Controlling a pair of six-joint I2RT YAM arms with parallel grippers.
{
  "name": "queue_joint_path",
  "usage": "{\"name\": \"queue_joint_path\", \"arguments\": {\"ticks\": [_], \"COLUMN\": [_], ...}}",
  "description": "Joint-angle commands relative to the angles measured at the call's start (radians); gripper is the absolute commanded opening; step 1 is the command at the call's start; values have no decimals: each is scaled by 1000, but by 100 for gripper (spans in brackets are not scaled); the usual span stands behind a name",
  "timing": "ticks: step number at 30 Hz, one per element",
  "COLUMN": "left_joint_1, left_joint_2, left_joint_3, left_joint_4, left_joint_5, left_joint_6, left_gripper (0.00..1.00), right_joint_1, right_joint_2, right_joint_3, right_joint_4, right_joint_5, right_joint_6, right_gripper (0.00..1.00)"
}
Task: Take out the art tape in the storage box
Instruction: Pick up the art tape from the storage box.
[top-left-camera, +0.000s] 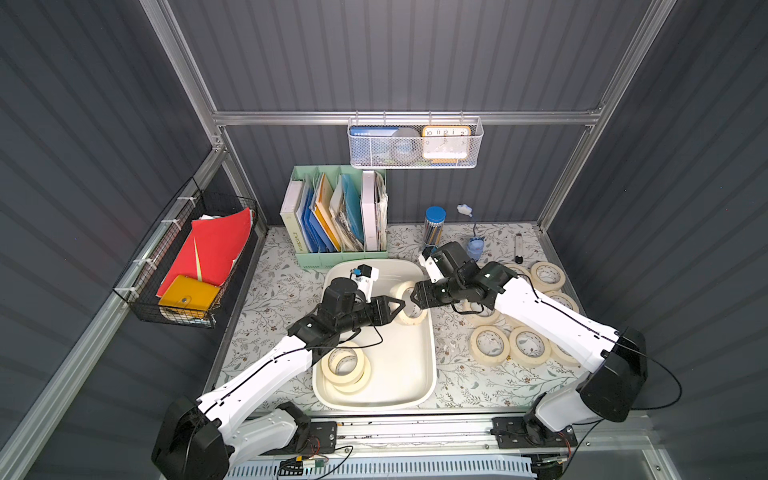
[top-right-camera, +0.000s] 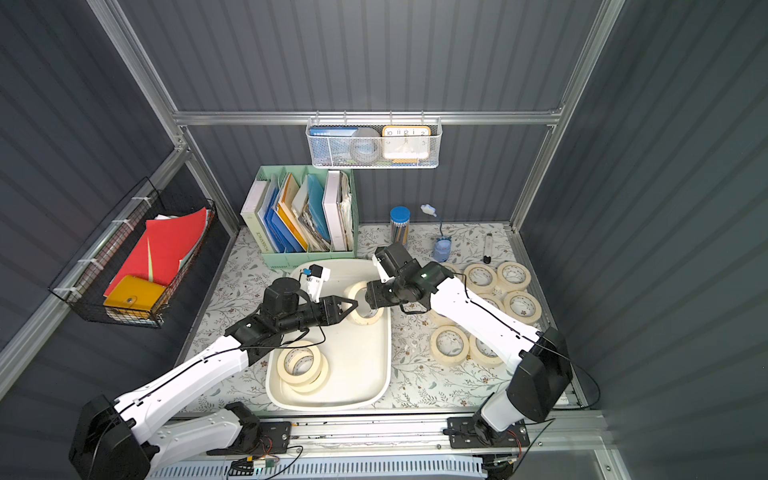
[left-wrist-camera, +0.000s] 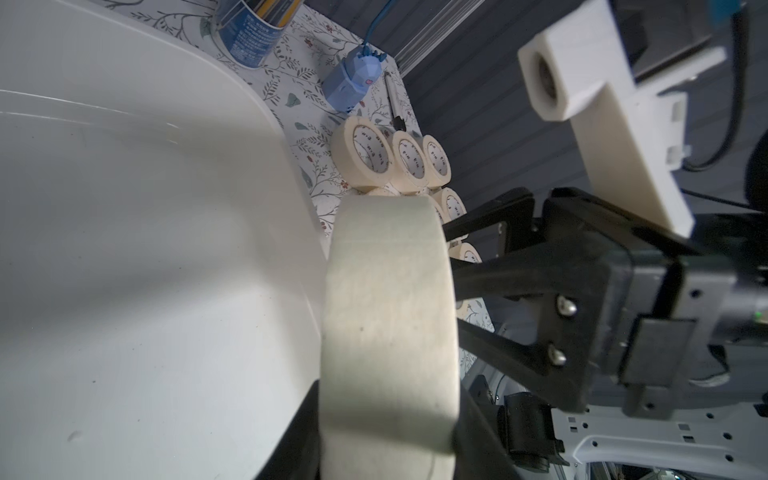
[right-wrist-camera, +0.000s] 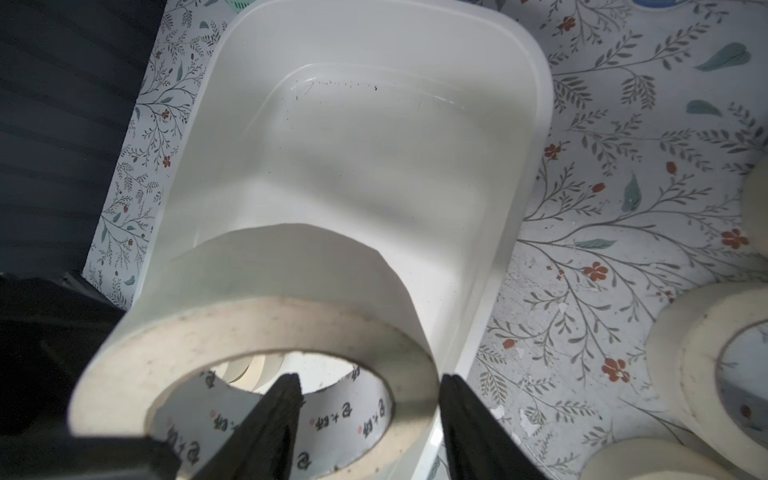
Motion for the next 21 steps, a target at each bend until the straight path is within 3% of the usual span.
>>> {"name": "queue_joint_path", "arguments": {"ticks": [1, 7, 11, 14, 16, 17, 18, 20, 21], "left_joint_1": [11, 18, 18, 19, 18, 18, 18, 18, 18], "left_joint_2": [-31, -43, -34, -31, -30, -27, -25, -17, -16], "left_joint_3": [-5, -4, 17, 35, 48, 59, 70, 95, 108], "left_joint_4": [101, 95, 24, -40, -86, -113, -137, -189, -213], "left_joint_5": [70, 85, 54, 12, -26, -41, -66, -101, -121], "left_joint_6": [-28, -26, 23, 63, 80, 95, 109, 158, 186], "left_gripper": [0, 0, 0, 0, 0, 1, 17, 59, 73], "right_joint_1": [2, -1, -2, -4, -6, -6, -12, -24, -31], "right_joint_2": [30, 47, 45, 48, 50, 52, 53, 57, 59], "right_joint_3": [5, 6, 15, 29, 36, 38, 40, 52, 62], "right_joint_4": [20, 36, 35, 15, 5, 2, -1, -13, -23], "right_joint_5": [23, 23, 32, 51, 68, 76, 79, 79, 82], "right_joint_6": [-12, -3, -4, -12, -12, -11, -9, -9, -12], "right_gripper": [60, 54, 29, 23, 0, 0, 0, 0, 0]}}
